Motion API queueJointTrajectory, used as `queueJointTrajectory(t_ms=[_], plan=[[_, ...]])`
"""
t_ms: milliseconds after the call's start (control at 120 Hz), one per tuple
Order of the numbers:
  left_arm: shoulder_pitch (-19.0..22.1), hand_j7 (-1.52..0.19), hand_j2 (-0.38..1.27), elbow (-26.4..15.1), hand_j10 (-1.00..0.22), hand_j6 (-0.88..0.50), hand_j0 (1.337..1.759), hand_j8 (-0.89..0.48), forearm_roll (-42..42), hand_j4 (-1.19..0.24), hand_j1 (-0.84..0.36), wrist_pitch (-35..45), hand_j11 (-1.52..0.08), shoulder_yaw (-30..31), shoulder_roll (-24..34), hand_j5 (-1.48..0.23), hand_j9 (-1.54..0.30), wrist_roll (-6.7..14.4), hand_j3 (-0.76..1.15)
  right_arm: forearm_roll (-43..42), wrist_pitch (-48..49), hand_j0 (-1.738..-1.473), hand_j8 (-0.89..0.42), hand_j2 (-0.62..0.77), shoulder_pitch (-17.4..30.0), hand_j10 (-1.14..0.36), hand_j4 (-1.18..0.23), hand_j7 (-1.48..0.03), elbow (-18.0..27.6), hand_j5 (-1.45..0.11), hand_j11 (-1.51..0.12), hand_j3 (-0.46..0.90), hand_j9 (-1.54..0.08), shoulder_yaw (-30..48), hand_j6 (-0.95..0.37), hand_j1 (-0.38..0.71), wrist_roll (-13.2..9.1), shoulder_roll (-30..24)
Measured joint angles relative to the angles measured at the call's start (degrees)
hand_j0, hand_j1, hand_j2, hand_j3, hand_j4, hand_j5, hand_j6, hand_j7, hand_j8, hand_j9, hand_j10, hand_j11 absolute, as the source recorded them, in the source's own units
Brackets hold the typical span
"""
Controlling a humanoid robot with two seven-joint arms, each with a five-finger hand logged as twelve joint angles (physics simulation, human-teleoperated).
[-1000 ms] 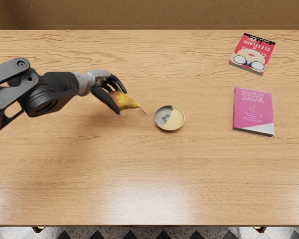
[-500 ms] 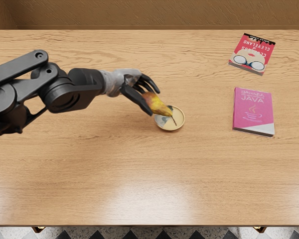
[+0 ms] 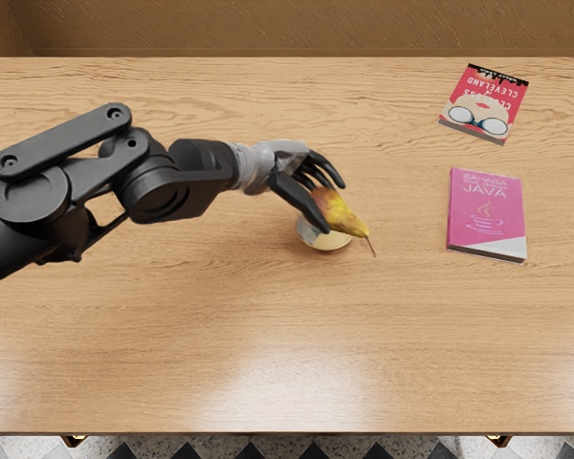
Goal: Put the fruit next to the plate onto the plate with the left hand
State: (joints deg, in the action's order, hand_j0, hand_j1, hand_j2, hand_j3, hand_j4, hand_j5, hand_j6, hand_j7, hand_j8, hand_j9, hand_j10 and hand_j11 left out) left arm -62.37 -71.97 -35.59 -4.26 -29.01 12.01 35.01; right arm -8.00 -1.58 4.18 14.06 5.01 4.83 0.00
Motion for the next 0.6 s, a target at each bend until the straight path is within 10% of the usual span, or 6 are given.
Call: queueJointTrajectory(t_ms=[600], plan=[[-1.9,-0.60,0.21,7.8,-0.46,-0.45,1.658,-0.42,-0.4,-0.46,-0.16,0.1,-0.60,0.4,-3.6,-0.61,-0.60,0.0,0.00,0.0,0.0,-1.658,-0.01,0.00,0.0,-0.01,-0.01,-0.02,0.0,-0.02,-0.02,0.00,-0.02,0.0,-0.01,-0.33,0.0,0.0]])
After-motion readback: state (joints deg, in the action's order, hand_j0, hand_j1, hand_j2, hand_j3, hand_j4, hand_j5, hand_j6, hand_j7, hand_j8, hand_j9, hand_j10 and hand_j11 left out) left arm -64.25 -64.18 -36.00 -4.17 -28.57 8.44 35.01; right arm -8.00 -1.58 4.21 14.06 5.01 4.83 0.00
